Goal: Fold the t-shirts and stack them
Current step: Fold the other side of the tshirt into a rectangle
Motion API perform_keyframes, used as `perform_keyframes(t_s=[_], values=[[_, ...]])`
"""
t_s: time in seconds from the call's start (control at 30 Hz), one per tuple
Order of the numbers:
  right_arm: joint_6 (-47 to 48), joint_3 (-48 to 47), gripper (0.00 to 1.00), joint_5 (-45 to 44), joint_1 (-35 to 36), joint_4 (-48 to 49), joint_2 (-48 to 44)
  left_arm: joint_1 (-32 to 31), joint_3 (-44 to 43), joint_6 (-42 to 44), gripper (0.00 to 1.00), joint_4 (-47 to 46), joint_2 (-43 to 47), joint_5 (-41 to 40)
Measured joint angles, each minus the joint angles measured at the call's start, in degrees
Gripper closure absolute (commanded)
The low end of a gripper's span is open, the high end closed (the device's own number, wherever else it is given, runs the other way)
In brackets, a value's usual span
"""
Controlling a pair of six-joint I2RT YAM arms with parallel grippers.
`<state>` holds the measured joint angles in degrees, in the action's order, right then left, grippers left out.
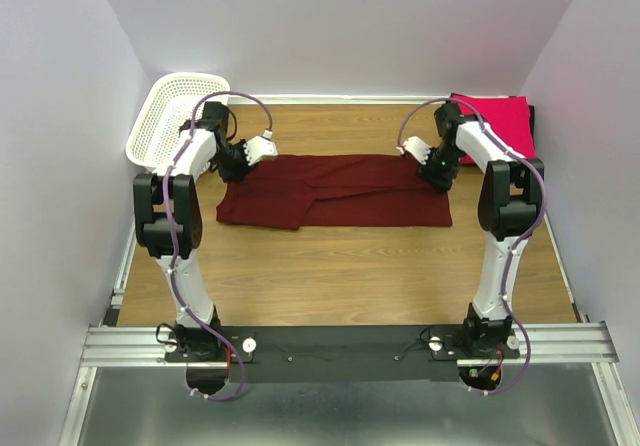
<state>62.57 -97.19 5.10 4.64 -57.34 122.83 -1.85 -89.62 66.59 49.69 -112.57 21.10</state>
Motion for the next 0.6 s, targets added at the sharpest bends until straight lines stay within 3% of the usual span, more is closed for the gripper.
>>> perform_keyframes(t_s=[0.1,0.27,0.4,0.6], values=[[-2.8,-2.8,0.39,0.7,-0.7,-0.6,-0.2,1.6,-0.1,-1.4,0.54,0.4,0.4,1.9],[-8.9,-4.8,0.41,4.7,-3.6,-3.0,-2.5,9.1,1.2,-3.1,0.54,3.5,4.0,6.3],[-15.4,-4.0,0.42,10.1,-7.2,-6.0,-4.3,14.5,7.7,-4.5,0.54,4.0,8.7,8.0],[-23.7,1.3,0.42,15.3,-10.0,-7.9,-4.3,14.5,16.1,-8.2,0.54,2.9,9.6,10.2]])
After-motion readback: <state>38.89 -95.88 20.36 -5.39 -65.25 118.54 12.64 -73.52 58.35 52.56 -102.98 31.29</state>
